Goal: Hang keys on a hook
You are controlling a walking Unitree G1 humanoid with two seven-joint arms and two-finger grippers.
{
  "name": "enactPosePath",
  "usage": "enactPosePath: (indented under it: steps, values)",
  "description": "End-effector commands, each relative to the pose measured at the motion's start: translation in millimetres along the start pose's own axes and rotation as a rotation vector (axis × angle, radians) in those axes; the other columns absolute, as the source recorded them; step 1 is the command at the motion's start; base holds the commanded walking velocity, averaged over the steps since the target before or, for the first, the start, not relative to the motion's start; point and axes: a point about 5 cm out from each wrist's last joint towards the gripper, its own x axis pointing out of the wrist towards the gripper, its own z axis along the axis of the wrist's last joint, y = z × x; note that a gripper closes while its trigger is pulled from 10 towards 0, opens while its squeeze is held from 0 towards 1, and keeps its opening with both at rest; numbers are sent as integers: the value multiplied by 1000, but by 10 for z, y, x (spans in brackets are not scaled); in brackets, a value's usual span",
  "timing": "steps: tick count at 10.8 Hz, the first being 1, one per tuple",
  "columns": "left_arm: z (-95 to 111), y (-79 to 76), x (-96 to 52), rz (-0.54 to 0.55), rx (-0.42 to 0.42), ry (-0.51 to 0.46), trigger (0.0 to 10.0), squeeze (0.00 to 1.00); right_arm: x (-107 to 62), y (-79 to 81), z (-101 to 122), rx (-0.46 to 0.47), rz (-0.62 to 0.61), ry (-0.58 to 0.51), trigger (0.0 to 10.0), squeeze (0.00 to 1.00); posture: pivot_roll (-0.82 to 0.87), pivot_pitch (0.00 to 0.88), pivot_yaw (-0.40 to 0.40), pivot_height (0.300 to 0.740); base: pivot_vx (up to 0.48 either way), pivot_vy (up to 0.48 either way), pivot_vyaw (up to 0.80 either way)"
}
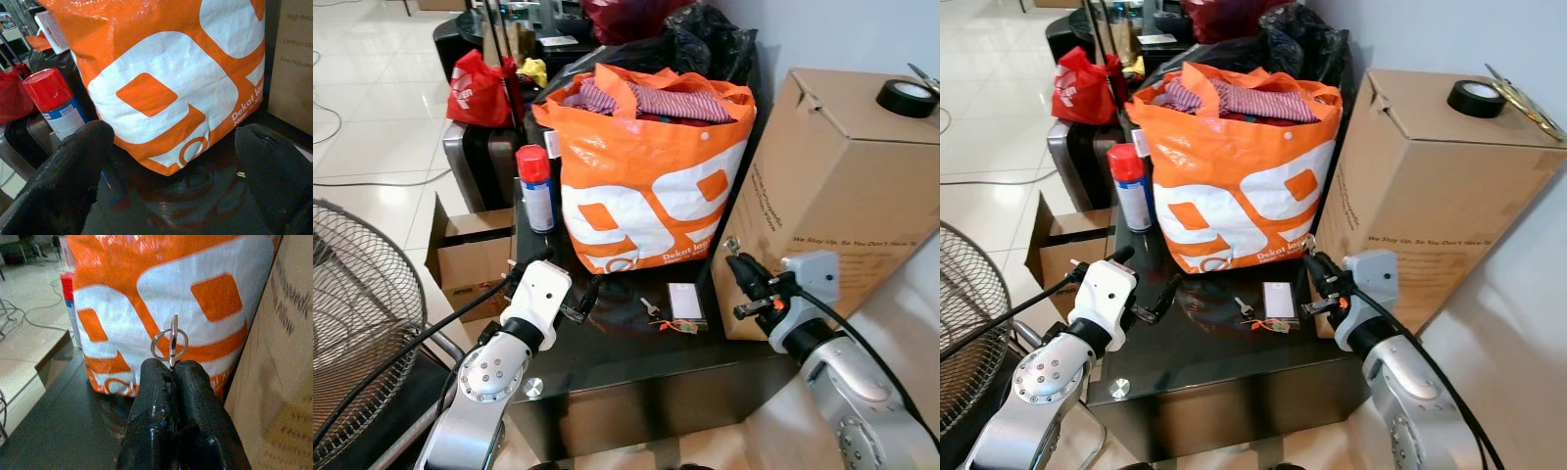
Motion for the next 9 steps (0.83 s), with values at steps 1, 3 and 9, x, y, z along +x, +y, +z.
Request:
enactPosePath:
  steps: [1,3,9]
  values:
    - [17,8,27,5,12,-2,10000,0,8,-4,9,-10,-5,1,10000,0,-33,0,-19,740,-240,0,0]
    - [40,6,49,6,10,-6,10000,0,8,-11,11,7,-13,-4,10000,0,-34,0,-17,740,-255,0,0]
    - [69,-1,70,2,9,-11,10000,0,42,-45,31,0,-37,-16,10000,0,-36,0,-16,740,-296,0,0]
